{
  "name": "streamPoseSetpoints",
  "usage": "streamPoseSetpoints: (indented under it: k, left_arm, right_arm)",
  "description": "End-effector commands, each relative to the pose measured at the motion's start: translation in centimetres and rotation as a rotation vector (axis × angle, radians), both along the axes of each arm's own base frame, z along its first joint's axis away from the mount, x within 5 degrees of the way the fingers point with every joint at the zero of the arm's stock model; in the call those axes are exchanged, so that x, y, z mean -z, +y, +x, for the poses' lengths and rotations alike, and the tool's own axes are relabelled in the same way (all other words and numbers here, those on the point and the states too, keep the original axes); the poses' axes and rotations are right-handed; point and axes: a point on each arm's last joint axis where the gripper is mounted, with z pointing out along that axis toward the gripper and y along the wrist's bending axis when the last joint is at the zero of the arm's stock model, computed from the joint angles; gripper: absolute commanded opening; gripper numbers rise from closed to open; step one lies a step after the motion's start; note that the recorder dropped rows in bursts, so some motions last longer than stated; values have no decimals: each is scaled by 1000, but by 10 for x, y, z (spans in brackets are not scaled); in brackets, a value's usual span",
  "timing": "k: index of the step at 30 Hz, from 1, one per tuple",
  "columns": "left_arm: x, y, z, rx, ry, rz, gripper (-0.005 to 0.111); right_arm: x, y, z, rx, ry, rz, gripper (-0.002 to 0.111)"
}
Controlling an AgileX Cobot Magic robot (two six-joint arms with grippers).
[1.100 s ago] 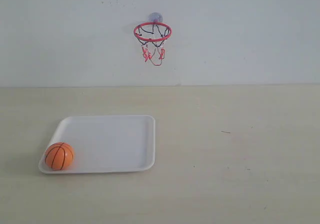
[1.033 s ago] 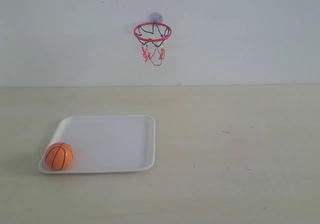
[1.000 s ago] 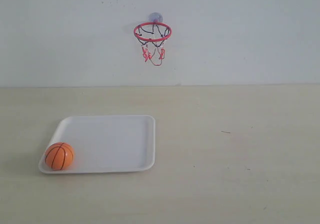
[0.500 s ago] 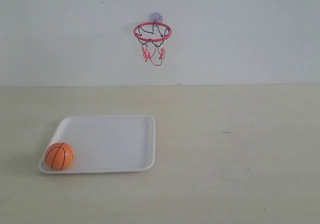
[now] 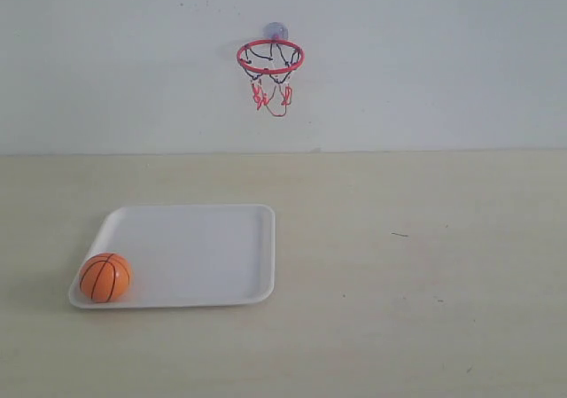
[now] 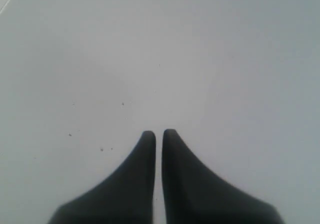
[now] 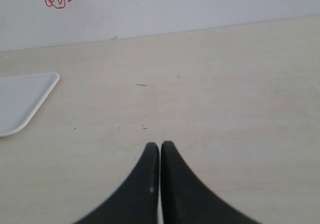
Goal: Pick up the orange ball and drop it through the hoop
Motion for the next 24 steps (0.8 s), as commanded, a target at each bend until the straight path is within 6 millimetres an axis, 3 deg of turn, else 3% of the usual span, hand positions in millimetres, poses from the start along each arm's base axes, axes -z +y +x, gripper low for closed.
streamPoseSetpoints:
  k: [1,4,6,10,13,16,19,24]
  left_arm:
    - [-3,1,2,55,-6,-83,4]
    - [-9,0,16,84,90,-137,4]
    - [-16,-3,37,94,268,-110,4]
    - [-29,-9,95,94,714,1,4]
    - [-27,-16,144,140,1086,218,4]
    - [-13,-25,196,288,1385,394,4]
    - [6,-28,235,376,1568,423,4]
    - [48,-28,272,408,1715,449,8]
  right_arm:
    - [-2,0,0,1,-19,-5,0]
    - [-2,0,0,1,-19,-5,0]
    - [-2,0,0,1,-19,-5,0]
    - [-2,0,0,1,-19,-5,0]
    - [-2,0,0,1,-19,-5,0]
    - [-2,0,0,1,-19,-5,0]
    - [-2,0,0,1,-19,-5,0]
    - [-2,0,0,1,-19,-5,0]
